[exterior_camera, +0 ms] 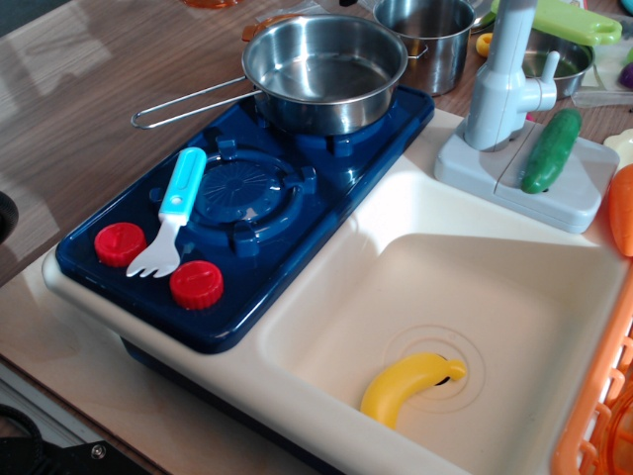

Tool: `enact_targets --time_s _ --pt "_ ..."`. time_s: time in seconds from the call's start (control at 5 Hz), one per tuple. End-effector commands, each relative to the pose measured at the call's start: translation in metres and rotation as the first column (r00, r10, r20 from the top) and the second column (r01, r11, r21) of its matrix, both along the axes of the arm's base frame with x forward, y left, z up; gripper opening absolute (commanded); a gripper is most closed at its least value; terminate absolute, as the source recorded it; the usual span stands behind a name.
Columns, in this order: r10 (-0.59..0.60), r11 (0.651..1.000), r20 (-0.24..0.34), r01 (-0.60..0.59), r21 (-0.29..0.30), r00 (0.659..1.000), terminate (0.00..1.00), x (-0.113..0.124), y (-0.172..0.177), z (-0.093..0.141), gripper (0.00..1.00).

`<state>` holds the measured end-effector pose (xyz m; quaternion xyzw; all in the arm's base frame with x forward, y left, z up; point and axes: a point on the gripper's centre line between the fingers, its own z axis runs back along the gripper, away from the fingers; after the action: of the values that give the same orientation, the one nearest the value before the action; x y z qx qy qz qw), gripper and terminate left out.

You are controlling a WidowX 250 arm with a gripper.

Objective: Put pan from stove to sink

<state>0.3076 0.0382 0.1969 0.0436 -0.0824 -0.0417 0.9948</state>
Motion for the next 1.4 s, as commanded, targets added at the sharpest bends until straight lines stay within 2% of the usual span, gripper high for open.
enact_targets --time_s 0.0,0.4,0.6,1.2 --pt "0.0 1.0 0.0 0.0 0.0 1.0 0.0 0.0 0.0 0.0 1.0" --pt "-0.131 0.991 0.06 0.131 0.003 0.99 0.0 -0.008 -0.019 -0.012 1.0" --pt "-0.142 0.989 0.081 0.144 -0.013 0.986 0.0 -0.01 -0.024 -0.021 1.0" --pt "-0.171 0.982 0.087 0.177 -0.062 0.981 0.0 -0.01 -0.022 -0.041 1.0"
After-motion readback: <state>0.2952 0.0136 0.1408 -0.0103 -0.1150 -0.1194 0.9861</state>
